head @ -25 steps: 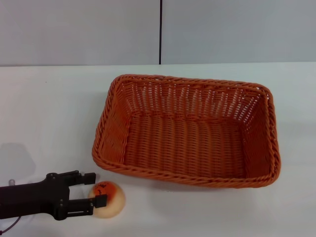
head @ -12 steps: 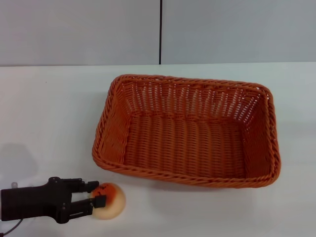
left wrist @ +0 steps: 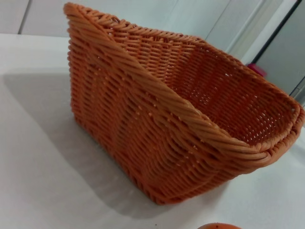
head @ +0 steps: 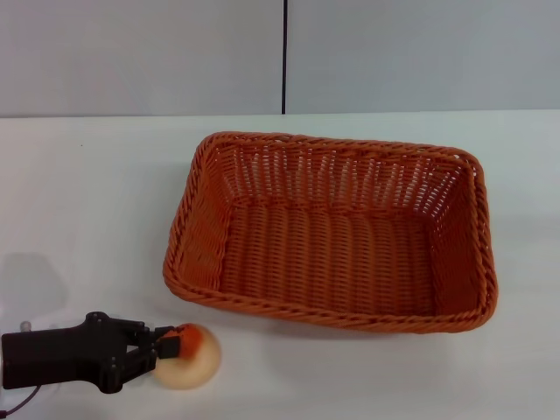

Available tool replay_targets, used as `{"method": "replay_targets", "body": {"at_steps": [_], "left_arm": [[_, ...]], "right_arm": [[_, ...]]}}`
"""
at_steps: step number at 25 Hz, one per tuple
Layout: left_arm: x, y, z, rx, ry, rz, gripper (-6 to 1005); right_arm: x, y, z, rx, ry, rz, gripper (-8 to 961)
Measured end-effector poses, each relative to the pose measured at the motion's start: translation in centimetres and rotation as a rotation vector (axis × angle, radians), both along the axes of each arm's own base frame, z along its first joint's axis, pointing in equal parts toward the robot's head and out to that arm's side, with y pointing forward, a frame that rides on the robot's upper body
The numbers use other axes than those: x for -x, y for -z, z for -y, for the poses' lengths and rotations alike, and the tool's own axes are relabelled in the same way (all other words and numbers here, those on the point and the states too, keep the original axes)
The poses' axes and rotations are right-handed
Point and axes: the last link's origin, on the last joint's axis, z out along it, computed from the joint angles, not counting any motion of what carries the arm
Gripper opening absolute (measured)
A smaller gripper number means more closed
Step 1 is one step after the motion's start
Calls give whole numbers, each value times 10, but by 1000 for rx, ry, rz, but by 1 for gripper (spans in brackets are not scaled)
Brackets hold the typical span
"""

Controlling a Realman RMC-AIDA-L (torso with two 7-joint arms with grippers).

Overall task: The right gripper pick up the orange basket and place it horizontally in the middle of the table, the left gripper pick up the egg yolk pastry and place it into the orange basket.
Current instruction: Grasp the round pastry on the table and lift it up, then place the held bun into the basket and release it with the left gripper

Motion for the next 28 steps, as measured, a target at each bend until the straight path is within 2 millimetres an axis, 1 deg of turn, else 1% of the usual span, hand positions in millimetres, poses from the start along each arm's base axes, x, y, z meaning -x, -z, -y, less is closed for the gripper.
{"method": "replay_targets", "body": {"at_steps": [3,7,8,12,16,18,20,22,23,26,28], "left_arm": [[0,0,0,0,0,-2,165],[3,-4,0,-14,-13,2,116],[3,-8,-1,-35,-24,10,104],[11,-33,-7,-182,-93,64,82],[32,-70,-8,-375,-206,80,60],[42,-90,-8,-499,-269,105,59],[46,-102,-7,-587,-304,136,57],[44,-109,-8,-652,-319,192,56],[41,-108,-9,-662,-314,217,55],[24,-103,-15,-680,-268,316,51],[6,-96,-24,-681,-221,389,50]], "right_arm": [[-1,0,2,-2,5,1,550],[-2,0,2,-3,7,-1,550],[-2,0,3,-3,8,-1,550],[-2,0,3,-4,7,-1,550],[-2,0,5,-6,4,1,550],[-2,0,6,-7,6,2,550],[-2,0,7,-8,7,2,550],[-2,0,8,-8,7,1,550],[-2,0,8,-8,6,0,550],[-2,3,8,-6,6,-7,550],[-1,5,7,-4,5,-10,550]]}}
